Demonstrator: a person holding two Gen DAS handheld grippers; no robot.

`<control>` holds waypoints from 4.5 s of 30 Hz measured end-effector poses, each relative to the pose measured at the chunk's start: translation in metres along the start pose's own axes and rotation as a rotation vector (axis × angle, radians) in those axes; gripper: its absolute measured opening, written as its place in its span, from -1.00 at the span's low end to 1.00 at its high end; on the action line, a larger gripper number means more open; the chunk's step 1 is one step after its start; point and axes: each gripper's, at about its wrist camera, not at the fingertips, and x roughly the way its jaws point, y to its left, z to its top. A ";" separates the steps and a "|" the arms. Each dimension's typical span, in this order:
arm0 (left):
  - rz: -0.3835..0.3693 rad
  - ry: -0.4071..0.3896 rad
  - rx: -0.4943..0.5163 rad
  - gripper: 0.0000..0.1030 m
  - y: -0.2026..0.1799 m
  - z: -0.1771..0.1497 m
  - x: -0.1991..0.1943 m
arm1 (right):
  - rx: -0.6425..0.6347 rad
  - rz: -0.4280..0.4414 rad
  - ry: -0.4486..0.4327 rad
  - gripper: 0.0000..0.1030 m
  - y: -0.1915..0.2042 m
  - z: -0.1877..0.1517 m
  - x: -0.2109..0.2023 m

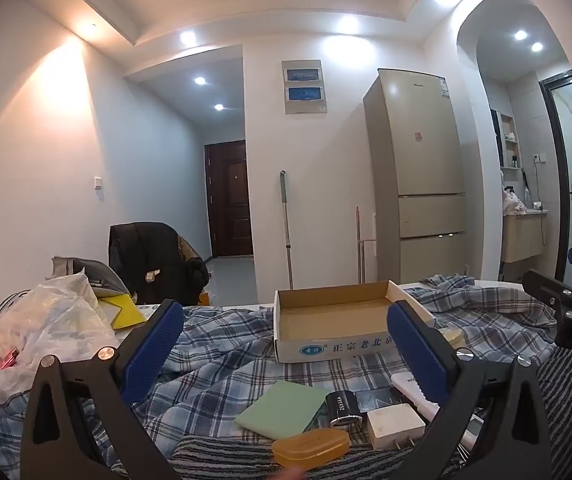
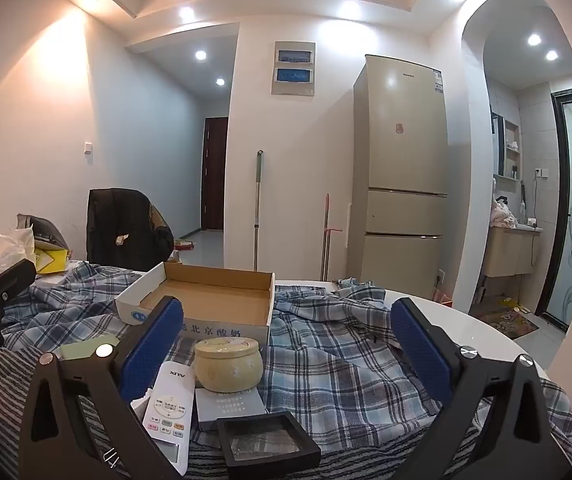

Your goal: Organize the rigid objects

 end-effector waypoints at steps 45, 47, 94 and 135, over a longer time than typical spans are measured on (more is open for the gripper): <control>-0.091 0.014 -0.089 1.00 0.017 -0.003 0.006 | -0.070 -0.046 -0.034 1.00 0.002 0.003 -0.007; -0.090 0.013 -0.085 1.00 0.016 -0.003 0.006 | -0.056 -0.045 -0.023 1.00 -0.001 0.003 -0.004; -0.065 -0.006 -0.081 1.00 0.012 -0.001 0.000 | -0.032 -0.071 -0.056 1.00 -0.005 0.002 -0.010; -0.144 0.271 0.013 1.00 0.001 0.014 -0.039 | 0.029 0.270 0.602 1.00 -0.032 -0.019 0.048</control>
